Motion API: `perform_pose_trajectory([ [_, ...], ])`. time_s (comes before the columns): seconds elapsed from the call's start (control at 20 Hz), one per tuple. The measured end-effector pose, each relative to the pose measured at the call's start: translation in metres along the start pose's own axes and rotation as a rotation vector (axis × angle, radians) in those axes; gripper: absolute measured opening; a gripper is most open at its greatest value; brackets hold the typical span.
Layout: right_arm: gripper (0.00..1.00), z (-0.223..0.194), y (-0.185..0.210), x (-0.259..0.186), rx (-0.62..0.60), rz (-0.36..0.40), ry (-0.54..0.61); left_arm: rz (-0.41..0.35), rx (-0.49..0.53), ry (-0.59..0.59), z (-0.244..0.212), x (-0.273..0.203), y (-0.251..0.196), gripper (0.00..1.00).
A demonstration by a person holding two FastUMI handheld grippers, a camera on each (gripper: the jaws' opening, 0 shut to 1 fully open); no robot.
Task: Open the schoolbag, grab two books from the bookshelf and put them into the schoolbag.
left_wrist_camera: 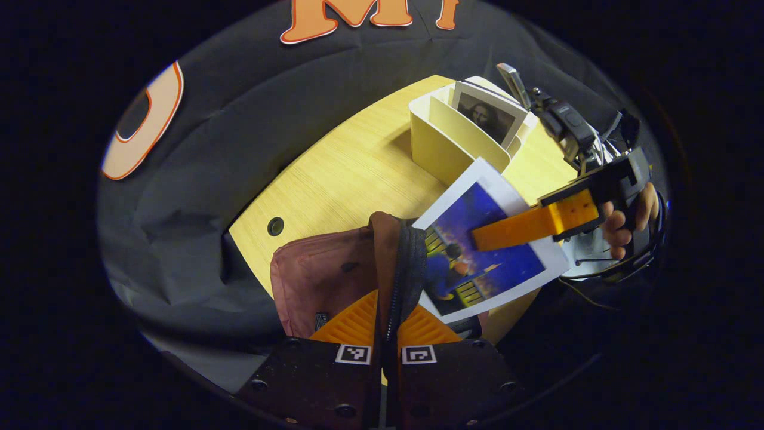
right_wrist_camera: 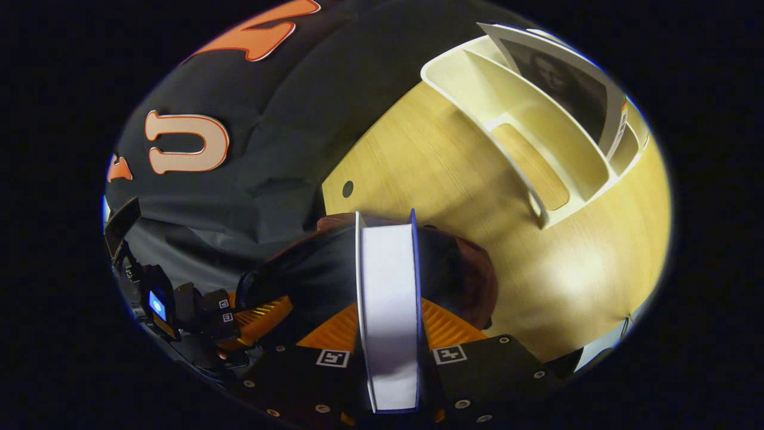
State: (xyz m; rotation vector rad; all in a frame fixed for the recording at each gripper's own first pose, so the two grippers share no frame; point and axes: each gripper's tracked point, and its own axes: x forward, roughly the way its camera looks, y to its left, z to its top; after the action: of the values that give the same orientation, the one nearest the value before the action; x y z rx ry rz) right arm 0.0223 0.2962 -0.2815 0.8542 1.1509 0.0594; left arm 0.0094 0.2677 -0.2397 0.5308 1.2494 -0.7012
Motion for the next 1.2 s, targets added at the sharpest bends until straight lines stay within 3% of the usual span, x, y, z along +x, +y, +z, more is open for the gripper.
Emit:
perform_pose_trajectory([
  [0.4, 0.36, -0.009, 0.016, 0.053, 0.08, 0.105, -0.031, -0.007, -0.014, -0.096, 0.013, -0.002, -0.02, 0.05],
  [0.6, 0.36, -0.027, 0.015, 0.09, 0.147, 0.111, -0.013, -0.032, -0.046, -0.117, 0.012, 0.0, -0.025, 0.05],
  [0.75, 0.36, -0.041, 0.021, 0.106, 0.151, 0.142, 0.0, -0.054, -0.057, -0.13, 0.014, 0.003, -0.03, 0.05],
  [0.9, 0.36, -0.048, 0.023, 0.118, 0.14, 0.127, 0.016, -0.046, -0.081, -0.13, 0.02, 0.005, -0.029, 0.05],
  [0.95, 0.5, -0.052, 0.022, 0.115, 0.137, 0.105, 0.037, -0.042, -0.09, -0.136, 0.019, 0.005, -0.028, 0.05],
  [1.05, 0.3, -0.049, 0.011, 0.111, 0.099, 0.015, 0.039, -0.043, -0.118, -0.142, 0.015, 0.008, -0.02, 0.05],
  [1.1, 0.54, -0.051, 0.001, 0.104, 0.07, -0.021, 0.049, -0.046, -0.13, -0.148, 0.012, 0.009, -0.018, 0.05],
  [1.15, 0.54, -0.052, -0.006, 0.095, 0.041, -0.052, 0.061, -0.042, -0.142, -0.154, 0.013, 0.008, -0.016, 0.05],
  [1.2, 0.8, -0.054, -0.012, 0.088, 0.019, -0.077, 0.079, -0.042, -0.146, -0.16, 0.016, 0.008, -0.018, 0.05],
])
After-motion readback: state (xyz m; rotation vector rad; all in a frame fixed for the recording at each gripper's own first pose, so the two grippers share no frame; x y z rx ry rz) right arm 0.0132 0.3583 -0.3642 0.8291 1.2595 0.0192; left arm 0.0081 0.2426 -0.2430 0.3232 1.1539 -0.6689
